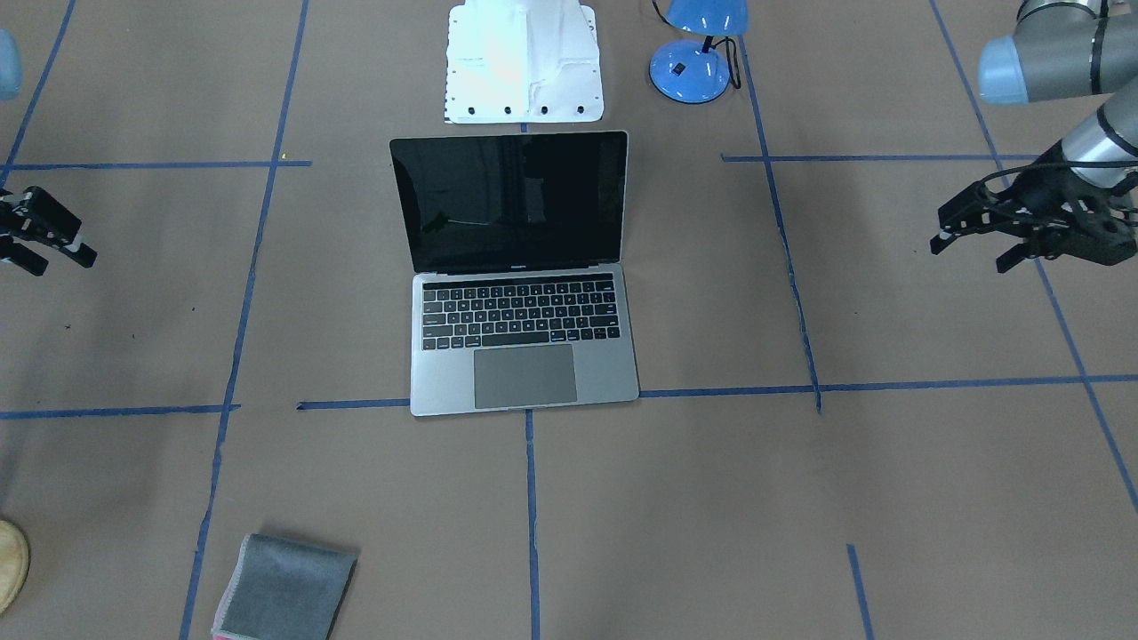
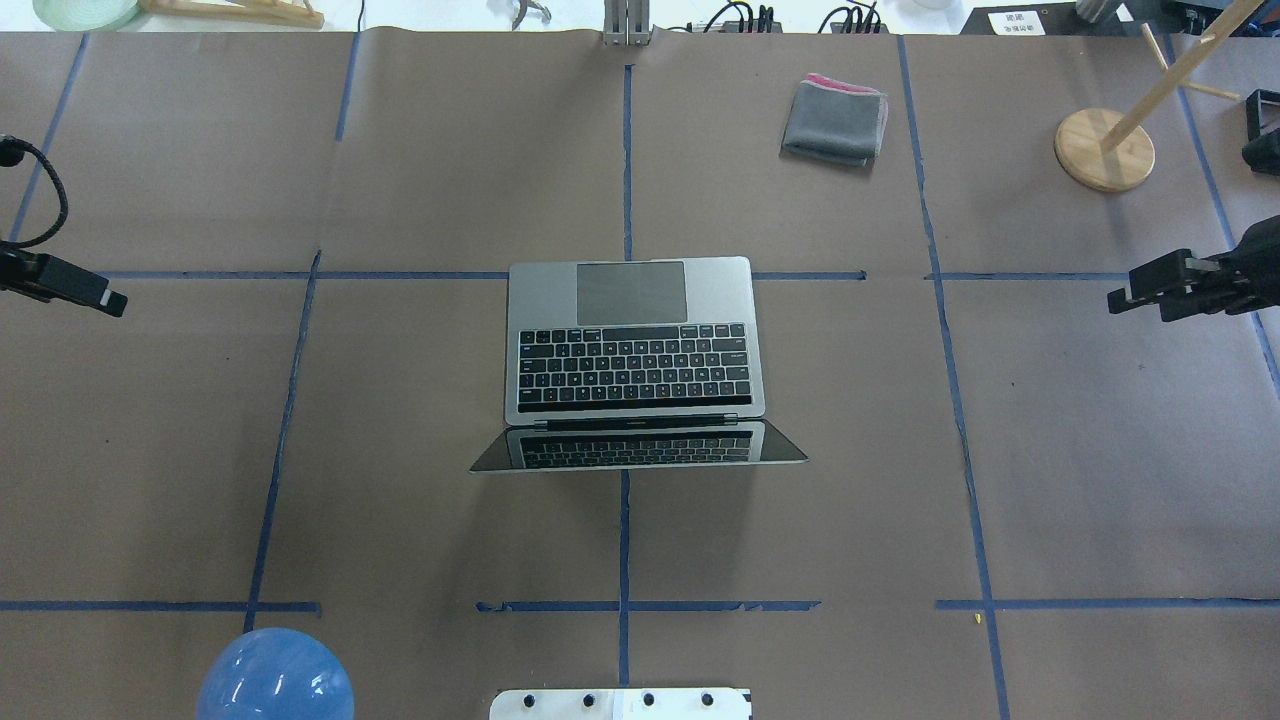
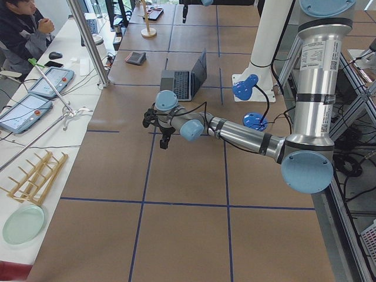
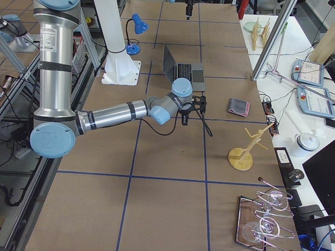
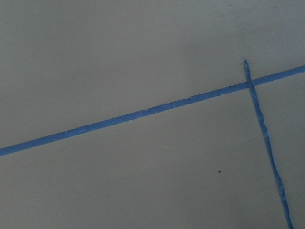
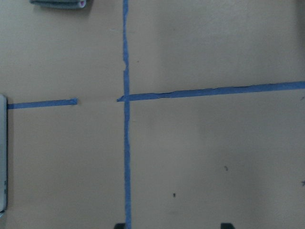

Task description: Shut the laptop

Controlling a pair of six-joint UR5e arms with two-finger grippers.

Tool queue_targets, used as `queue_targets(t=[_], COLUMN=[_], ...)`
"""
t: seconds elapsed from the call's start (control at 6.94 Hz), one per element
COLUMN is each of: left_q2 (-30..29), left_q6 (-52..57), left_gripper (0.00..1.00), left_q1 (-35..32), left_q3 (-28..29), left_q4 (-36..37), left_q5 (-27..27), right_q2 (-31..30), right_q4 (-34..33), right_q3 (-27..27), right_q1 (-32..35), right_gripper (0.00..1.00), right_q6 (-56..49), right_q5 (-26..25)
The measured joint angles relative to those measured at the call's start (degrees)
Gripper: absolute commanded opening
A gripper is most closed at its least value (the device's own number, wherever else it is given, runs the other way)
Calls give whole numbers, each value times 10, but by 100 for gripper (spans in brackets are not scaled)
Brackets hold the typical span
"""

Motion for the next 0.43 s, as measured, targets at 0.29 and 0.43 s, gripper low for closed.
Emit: queue_targets(t=[0.29,0.43], left_q2=[-4,-14], left_q6=[-181,-246], left_gripper=[43,27], left_q1=[76,108], left_q3=[-5,-7], left_q4=[-113,-143], left_q5=[1,1], right_q2=[3,5], right_q4=[4,4], right_q3=[61,87], right_q1=[-106,-167], right_gripper=[39,33], right_q6=[124,183], right_q5=[-72,-122])
